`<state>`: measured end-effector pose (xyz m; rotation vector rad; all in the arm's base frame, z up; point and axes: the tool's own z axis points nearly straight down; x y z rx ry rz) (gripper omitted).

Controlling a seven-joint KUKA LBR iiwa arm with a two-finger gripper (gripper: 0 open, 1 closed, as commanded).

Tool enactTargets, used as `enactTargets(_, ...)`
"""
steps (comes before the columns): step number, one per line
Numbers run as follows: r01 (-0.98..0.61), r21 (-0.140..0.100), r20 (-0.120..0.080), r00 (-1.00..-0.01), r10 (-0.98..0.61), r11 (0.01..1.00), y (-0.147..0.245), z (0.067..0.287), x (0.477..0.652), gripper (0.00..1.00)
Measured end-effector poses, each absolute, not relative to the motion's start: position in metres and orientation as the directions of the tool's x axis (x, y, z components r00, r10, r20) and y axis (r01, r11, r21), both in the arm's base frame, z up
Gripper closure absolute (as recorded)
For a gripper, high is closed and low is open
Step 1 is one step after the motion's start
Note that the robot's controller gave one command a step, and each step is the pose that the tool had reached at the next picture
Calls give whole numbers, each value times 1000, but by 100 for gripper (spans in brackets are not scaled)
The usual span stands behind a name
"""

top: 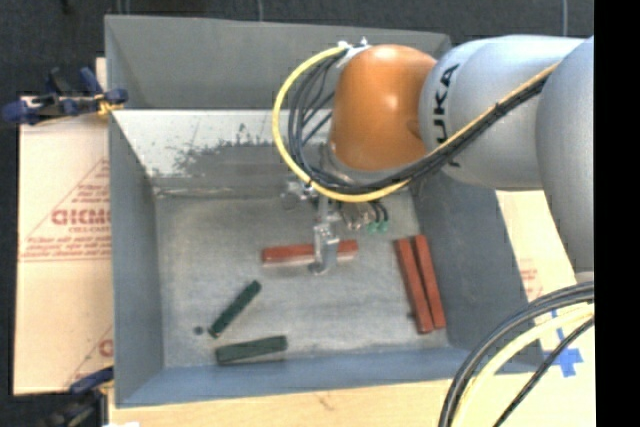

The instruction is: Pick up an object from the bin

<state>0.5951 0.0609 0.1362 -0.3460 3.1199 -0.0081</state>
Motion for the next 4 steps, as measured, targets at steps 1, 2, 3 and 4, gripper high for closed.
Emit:
enactTargets(1,-285,3,-8,-959,-285,959,46,100,595,0)
enactTargets(2,-398,-1,-8,-917,-398,917,88,73,621,100)
enactTargets(3,-397,0,-8,-918,-397,918,88,73,621,100)
enactTargets(4,-489,0,0,-872,-489,872,73,112,618,100)
